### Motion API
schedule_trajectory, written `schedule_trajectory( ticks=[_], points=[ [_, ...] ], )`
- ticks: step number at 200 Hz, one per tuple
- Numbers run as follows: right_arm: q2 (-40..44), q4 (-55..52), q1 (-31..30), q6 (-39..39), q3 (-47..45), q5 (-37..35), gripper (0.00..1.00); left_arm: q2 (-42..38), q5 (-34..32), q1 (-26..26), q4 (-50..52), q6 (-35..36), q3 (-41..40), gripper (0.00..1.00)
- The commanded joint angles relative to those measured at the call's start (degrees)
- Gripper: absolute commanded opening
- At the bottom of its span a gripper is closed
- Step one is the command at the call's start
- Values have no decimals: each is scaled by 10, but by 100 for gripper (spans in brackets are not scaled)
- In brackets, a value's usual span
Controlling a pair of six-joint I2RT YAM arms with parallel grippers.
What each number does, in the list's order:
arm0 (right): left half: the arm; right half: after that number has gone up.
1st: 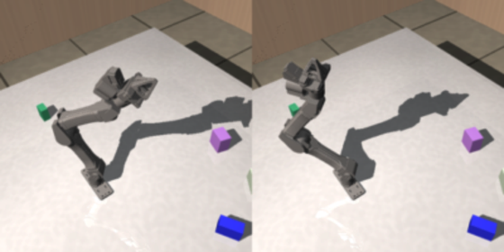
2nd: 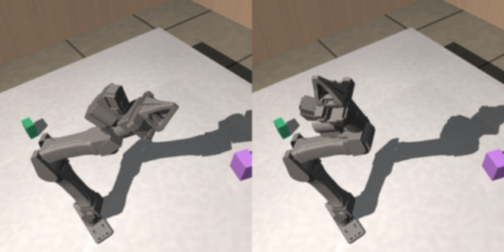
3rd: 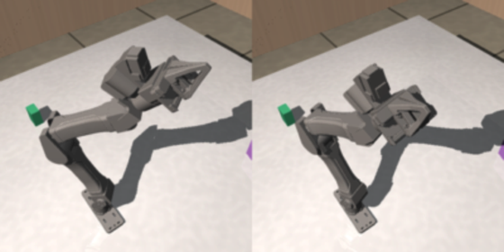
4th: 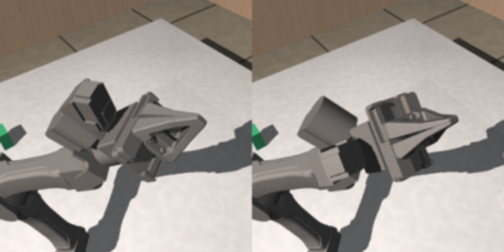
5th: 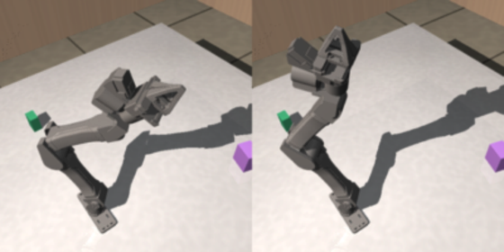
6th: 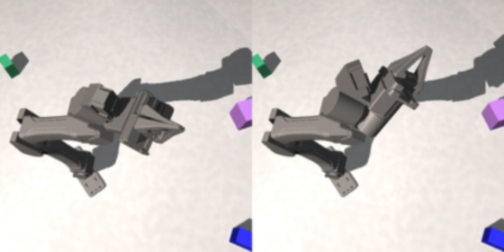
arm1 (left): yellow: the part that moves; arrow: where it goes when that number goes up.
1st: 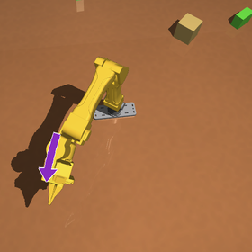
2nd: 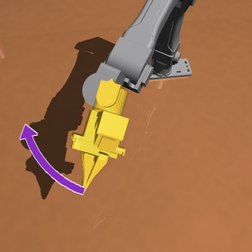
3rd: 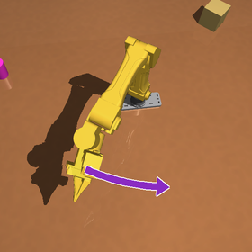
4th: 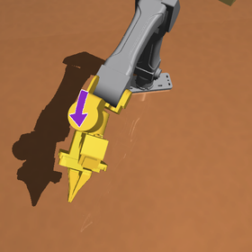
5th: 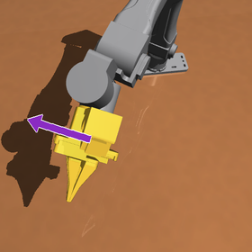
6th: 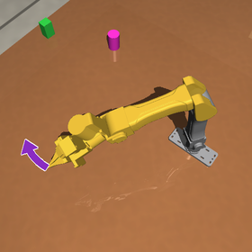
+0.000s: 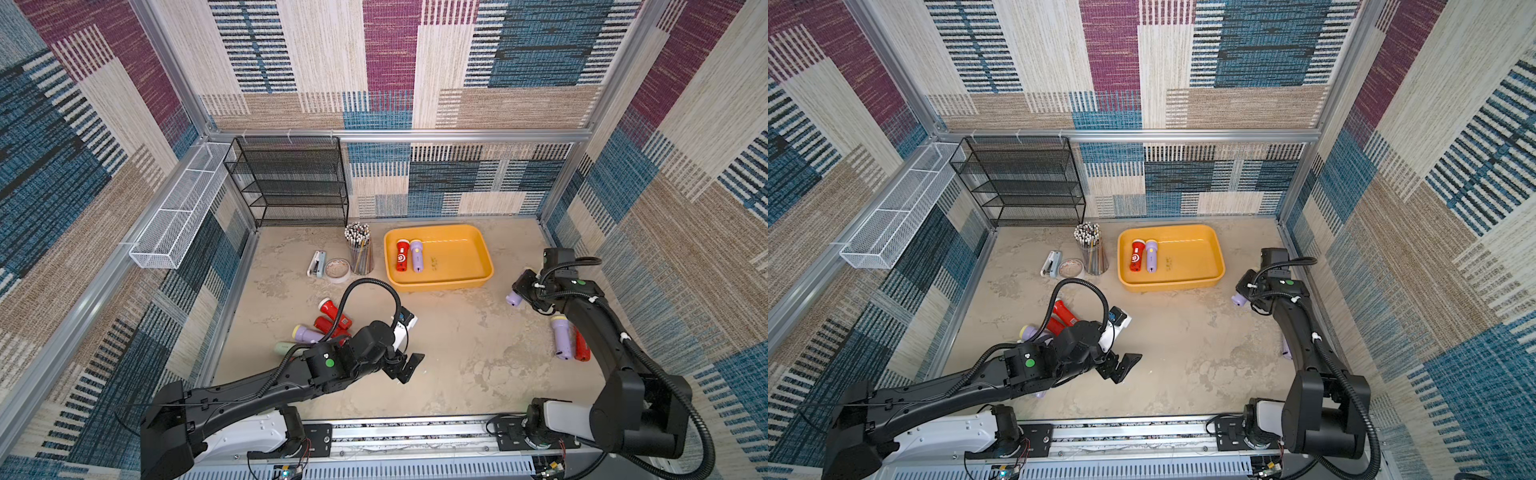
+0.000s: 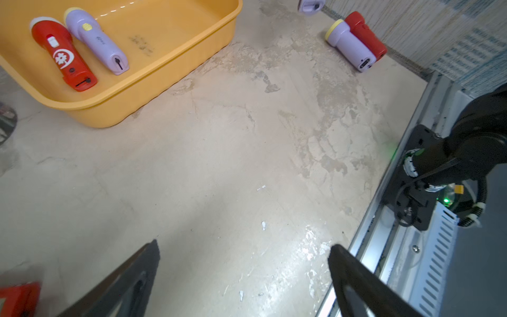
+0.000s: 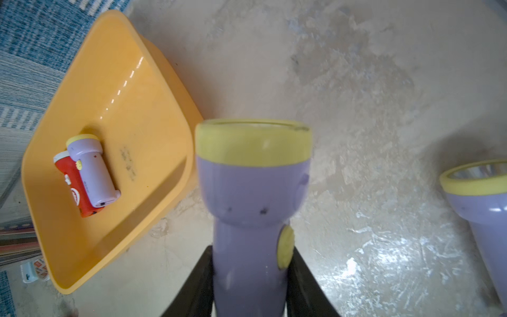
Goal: Put the flashlights into the storage boxes
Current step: Pick up the flashlight from the center of the board, then place the flashlight at the storage box.
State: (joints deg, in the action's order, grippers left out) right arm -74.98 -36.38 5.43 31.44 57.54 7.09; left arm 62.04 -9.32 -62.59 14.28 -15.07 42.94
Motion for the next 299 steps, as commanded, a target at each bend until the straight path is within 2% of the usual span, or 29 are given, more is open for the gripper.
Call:
schedule_trajectory(
  ticks=[1, 62, 158, 198, 274, 292, 299],
  points=[
    [-37, 14, -23, -7, 51, 12, 36, 0, -50, 8, 55, -11, 16, 99],
    [-207, 6, -139, -37, 239, -12, 36, -13, -50, 34, 81, -36, 35, 99],
    [-509, -42, -230, -102, 492, -8, 36, -16, -68, 41, 133, -50, 57, 99],
    [-566, -43, -240, -102, 544, -16, 36, -12, -64, 42, 139, -54, 58, 99],
    [-620, -59, -249, -103, 612, 8, 41, -11, -59, 44, 144, -47, 63, 99],
    [-619, -54, -252, -104, 613, 15, 44, -9, -59, 45, 146, -44, 65, 99],
    [-615, -52, -253, -106, 613, 15, 51, -9, -59, 45, 149, -44, 65, 99]
  ],
)
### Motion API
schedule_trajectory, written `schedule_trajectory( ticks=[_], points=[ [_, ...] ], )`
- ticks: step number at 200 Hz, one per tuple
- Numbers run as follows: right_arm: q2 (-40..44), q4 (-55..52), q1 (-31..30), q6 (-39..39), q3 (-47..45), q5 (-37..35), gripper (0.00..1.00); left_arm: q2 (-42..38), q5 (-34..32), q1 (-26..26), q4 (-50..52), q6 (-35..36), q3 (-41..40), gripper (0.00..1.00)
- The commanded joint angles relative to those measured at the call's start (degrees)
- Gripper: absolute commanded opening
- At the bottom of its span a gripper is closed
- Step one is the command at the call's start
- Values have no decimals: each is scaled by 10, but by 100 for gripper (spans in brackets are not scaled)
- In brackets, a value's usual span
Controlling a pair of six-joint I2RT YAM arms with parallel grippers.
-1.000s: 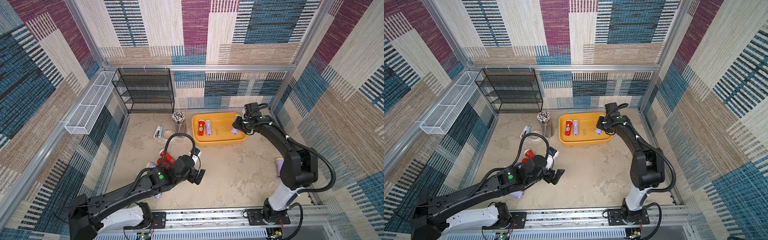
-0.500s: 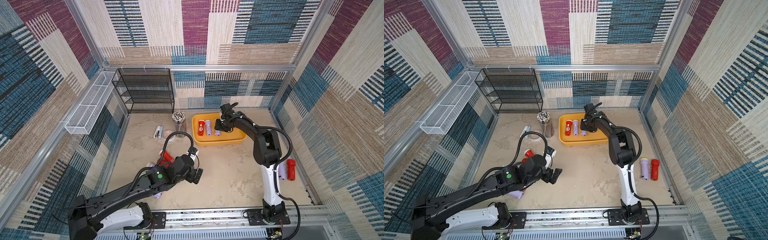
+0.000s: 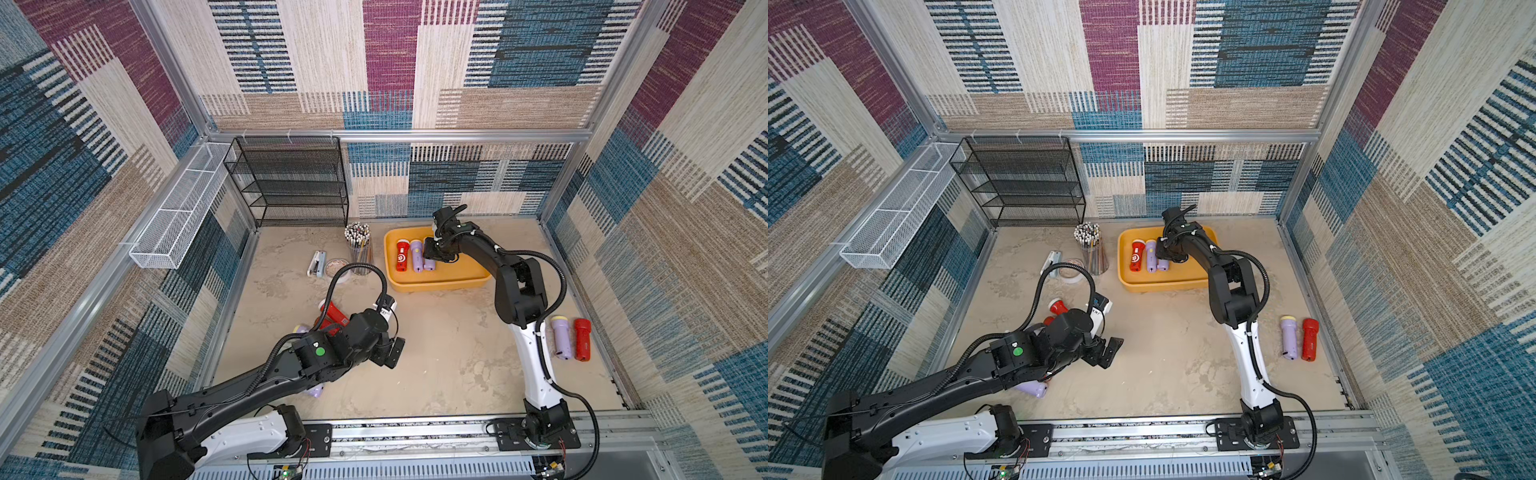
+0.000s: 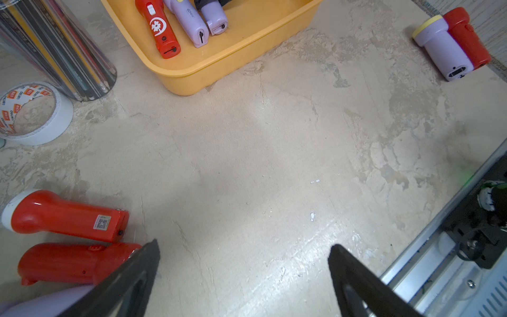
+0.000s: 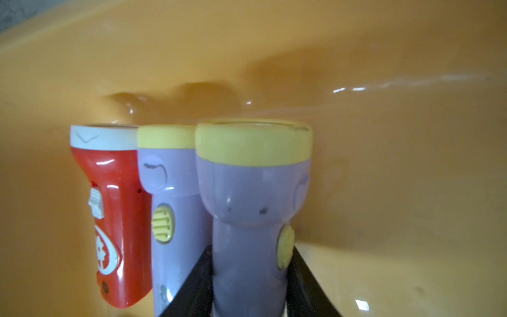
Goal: Put the flashlights into the storage boxes
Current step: Place the flashlight at the storage box.
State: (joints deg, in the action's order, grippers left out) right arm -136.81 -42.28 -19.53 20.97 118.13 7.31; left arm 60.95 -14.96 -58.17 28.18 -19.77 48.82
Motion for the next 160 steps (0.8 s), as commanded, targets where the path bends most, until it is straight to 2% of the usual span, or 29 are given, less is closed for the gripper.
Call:
schedule_trajectory(
  ticks=[1, 20, 44, 77, 107, 128, 160],
  points=[
    [4, 8, -4, -1, 6, 12, 52, 1, -3, 1, 9, 3, 7, 99],
    [17, 8, -6, -4, 4, 6, 59, -2, -1, 1, 12, 3, 9, 99],
    [50, 4, -5, -14, -10, -17, 62, -5, 5, 1, 10, 2, 9, 99],
    [143, 1, -5, -28, -68, -67, 63, -6, 17, 1, -2, 0, 5, 99],
    [257, 9, -3, -37, -186, -152, 76, 3, 41, 1, -30, 0, 2, 99],
    [345, 9, 7, -21, -305, -229, 88, 18, 66, 1, -63, -1, -1, 99],
    [470, 8, 78, 39, -476, -282, 94, 60, 121, 1, -111, -6, 5, 99]
  ],
)
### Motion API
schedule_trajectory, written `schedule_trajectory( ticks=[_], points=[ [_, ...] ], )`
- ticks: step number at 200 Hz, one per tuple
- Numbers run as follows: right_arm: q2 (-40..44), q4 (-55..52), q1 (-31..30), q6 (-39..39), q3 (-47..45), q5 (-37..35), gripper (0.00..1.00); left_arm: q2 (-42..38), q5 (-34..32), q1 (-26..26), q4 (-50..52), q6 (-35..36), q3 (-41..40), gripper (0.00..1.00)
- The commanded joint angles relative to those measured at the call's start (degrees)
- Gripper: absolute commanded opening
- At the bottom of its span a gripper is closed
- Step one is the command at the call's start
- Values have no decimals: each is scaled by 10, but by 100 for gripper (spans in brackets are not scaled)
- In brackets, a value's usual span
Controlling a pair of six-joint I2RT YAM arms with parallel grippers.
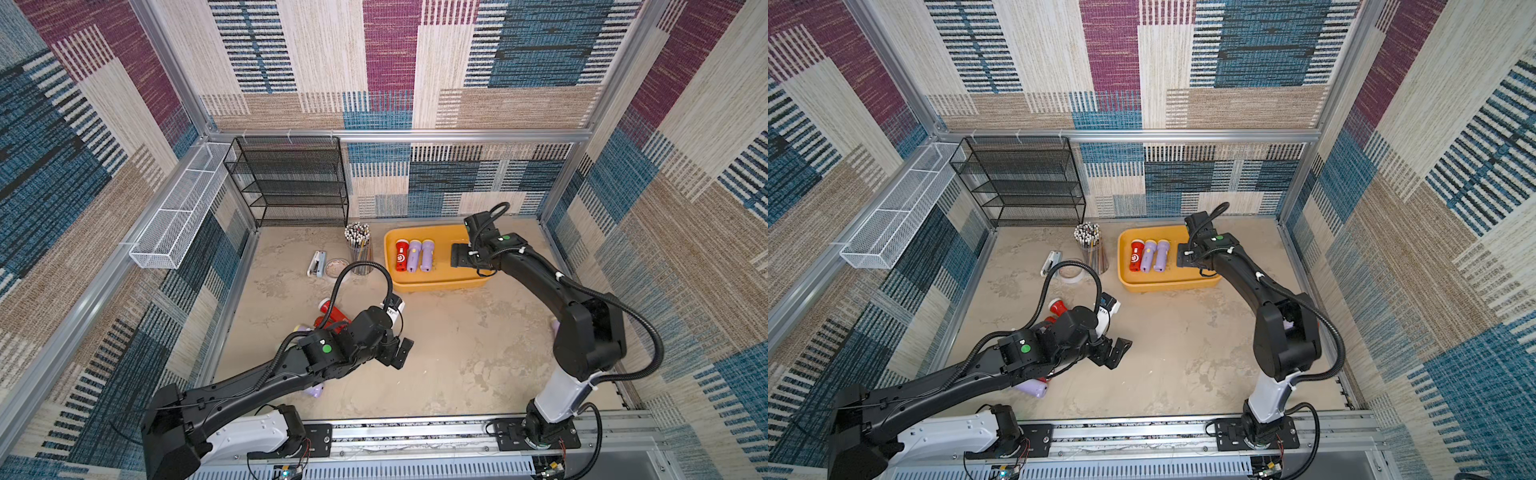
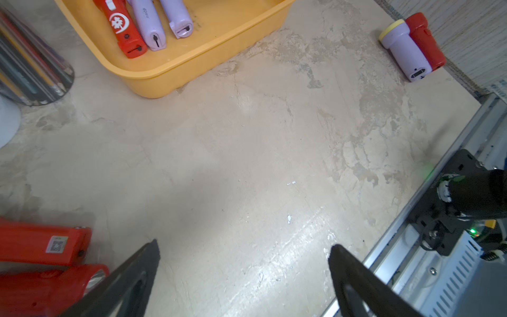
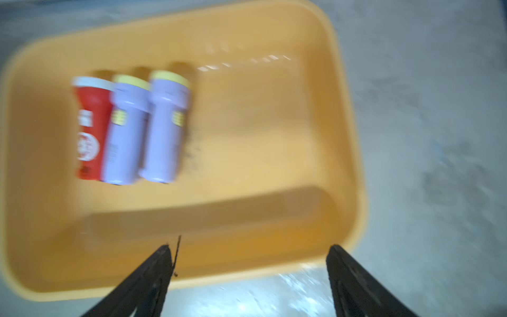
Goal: Put the flashlights into the storage boxes
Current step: Place the flashlight at the storage box, then pick up the flashlight from the center of the board.
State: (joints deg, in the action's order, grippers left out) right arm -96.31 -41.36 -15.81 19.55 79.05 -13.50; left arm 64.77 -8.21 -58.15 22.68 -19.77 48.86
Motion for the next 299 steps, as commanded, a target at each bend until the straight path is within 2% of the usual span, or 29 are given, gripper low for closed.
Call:
schedule_trajectory(
  ticks=[1, 10, 33, 48, 78, 151, 234, 299],
  points=[
    [69, -1, 44, 56, -91, -73, 95, 24, 56, 1, -57, -6, 6, 99],
    [100, 0, 72, 73, -135, -63, 100, 38, 70, 0, -65, -6, 13, 99],
    [172, 35, 140, 94, -234, -7, 100, 74, 113, -2, -92, -16, 32, 99],
    [200, 41, 163, 110, -274, -10, 100, 96, 143, -3, -118, -25, 41, 99],
    [203, 32, 184, 128, -292, -19, 100, 127, 163, -12, -133, -33, 63, 99],
    [212, 57, 307, 103, -339, 12, 100, 142, 170, -21, -150, -41, 77, 99],
    [220, 64, 341, 99, -344, 9, 100, 166, 181, -22, -142, -38, 101, 99],
    [176, 97, 353, 87, -359, 67, 100, 144, 166, -22, -136, -34, 79, 99]
  ],
)
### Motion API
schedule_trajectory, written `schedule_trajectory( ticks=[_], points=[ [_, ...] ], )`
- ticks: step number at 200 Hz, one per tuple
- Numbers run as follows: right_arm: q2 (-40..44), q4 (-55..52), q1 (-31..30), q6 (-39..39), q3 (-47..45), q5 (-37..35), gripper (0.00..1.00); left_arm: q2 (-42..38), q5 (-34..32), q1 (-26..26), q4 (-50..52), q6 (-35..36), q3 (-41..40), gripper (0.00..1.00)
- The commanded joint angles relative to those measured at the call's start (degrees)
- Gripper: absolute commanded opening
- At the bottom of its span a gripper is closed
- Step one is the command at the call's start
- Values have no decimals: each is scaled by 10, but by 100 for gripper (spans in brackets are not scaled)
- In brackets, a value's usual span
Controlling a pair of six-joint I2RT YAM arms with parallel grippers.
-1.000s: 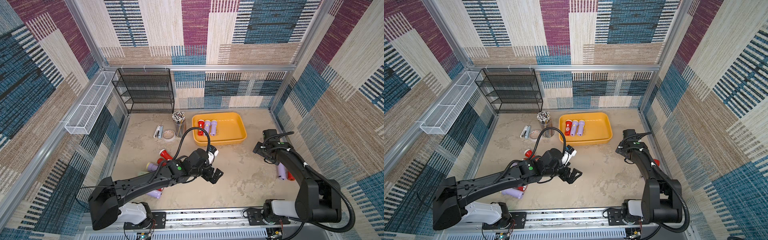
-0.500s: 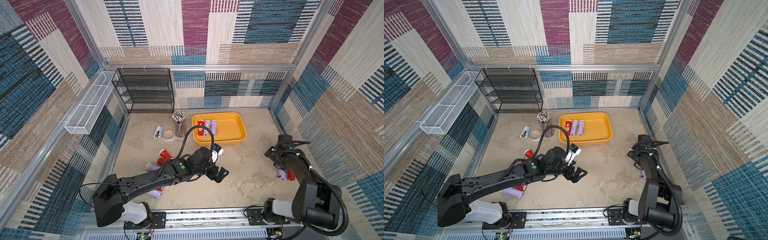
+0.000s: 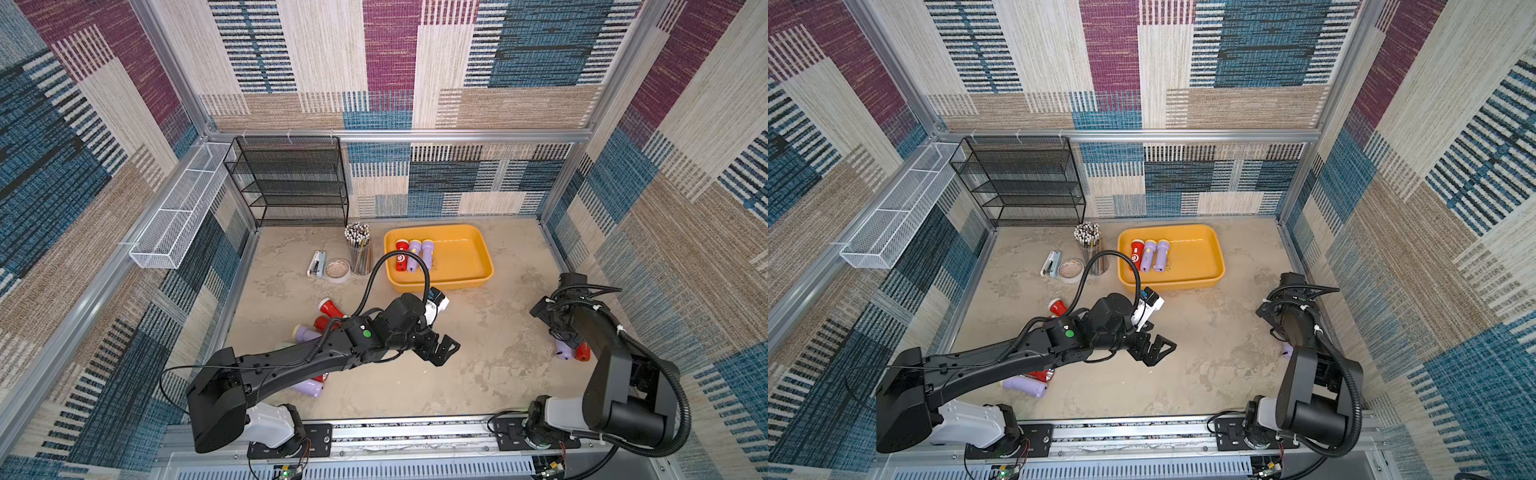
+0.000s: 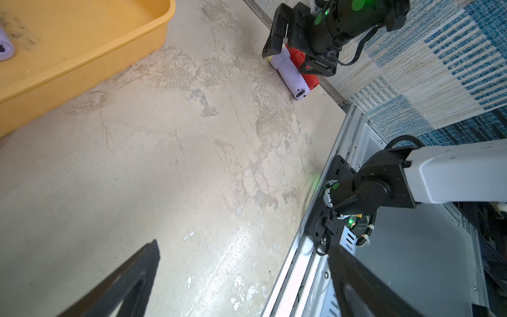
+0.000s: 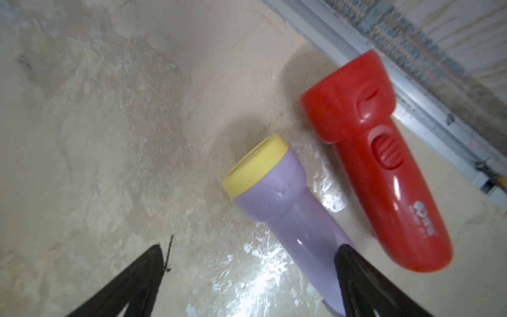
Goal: Put the flashlights into the storage boxes
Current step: Pick up the flashlight from the center of the board.
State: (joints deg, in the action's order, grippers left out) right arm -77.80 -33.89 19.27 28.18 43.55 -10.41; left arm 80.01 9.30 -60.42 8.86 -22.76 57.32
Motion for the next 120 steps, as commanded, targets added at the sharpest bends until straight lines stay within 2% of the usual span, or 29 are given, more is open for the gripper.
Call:
schedule_trajectory(
  ticks=[1, 75, 120],
  points=[
    [-9, 22, 2, 1, -4, 36, 100, -8, -9, 0, 2, -4, -6, 99],
    [-1, 54, 2, 6, -41, 96, 100, -5, -16, 0, 12, 1, 1, 99],
    [40, 87, 2, 15, -81, 146, 89, -14, -25, 0, 16, -1, -8, 99]
  ],
)
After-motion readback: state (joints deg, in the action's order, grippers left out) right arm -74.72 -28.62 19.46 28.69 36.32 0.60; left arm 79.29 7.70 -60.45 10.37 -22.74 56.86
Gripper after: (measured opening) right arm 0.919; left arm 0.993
